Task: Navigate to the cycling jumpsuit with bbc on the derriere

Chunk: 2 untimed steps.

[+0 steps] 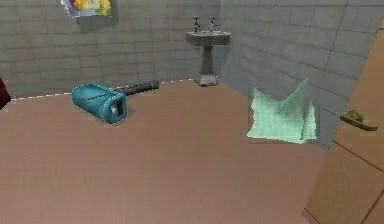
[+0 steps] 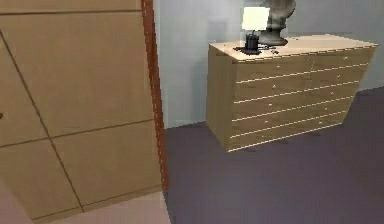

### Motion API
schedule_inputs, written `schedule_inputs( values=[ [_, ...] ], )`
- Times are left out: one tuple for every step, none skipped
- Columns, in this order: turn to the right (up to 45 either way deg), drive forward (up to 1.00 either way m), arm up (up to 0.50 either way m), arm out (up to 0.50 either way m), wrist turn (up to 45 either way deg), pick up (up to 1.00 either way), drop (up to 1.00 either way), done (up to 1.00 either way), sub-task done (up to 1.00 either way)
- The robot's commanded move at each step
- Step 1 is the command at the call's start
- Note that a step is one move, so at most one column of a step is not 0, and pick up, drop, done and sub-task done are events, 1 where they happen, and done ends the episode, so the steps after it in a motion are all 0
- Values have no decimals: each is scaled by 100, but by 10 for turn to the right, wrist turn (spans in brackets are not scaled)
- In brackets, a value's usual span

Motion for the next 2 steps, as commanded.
schedule_inputs(
  values=[
    [0,25,0,0,0,0,0,0,0],
    [-150,0,0,0,0,0,0,0,0]
  ],
)
